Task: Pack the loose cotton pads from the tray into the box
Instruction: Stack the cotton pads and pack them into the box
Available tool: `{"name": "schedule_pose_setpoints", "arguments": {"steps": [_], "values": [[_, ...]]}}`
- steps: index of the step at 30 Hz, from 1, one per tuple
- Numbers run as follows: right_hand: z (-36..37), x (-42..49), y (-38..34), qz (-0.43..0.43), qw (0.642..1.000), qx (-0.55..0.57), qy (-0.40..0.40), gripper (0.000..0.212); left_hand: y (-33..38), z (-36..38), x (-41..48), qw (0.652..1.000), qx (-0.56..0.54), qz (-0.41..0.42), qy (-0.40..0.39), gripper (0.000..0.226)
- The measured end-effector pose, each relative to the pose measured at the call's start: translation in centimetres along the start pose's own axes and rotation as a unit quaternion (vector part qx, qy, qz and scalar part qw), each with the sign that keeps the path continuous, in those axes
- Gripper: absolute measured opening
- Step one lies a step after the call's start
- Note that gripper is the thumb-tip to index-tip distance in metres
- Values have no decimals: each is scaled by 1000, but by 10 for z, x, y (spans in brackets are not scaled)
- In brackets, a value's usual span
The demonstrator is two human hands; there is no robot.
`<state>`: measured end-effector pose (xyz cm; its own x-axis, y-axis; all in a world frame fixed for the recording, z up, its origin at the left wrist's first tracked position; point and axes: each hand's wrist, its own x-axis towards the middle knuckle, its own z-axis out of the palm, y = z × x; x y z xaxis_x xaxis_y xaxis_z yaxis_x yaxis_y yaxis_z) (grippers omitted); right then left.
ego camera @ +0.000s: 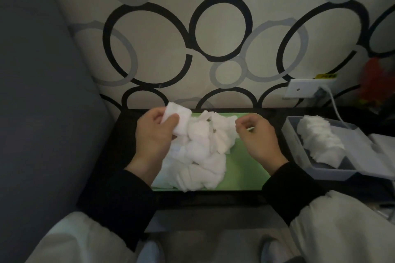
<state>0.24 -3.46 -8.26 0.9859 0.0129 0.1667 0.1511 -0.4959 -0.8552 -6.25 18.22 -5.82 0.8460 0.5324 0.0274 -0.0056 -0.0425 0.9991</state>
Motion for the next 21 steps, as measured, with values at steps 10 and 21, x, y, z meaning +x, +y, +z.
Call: {"name": "schedule_pose_setpoints", "arguments": {"steps": [10, 21], "values": [[50, 12, -13, -74, 988, -71, -119, 37, -12, -12, 15, 999, -17, -42, 6, 15], [57, 20, -22, -66, 986, -98, -121, 6, -16, -23, 19, 999, 4, -46, 1, 21]]}}
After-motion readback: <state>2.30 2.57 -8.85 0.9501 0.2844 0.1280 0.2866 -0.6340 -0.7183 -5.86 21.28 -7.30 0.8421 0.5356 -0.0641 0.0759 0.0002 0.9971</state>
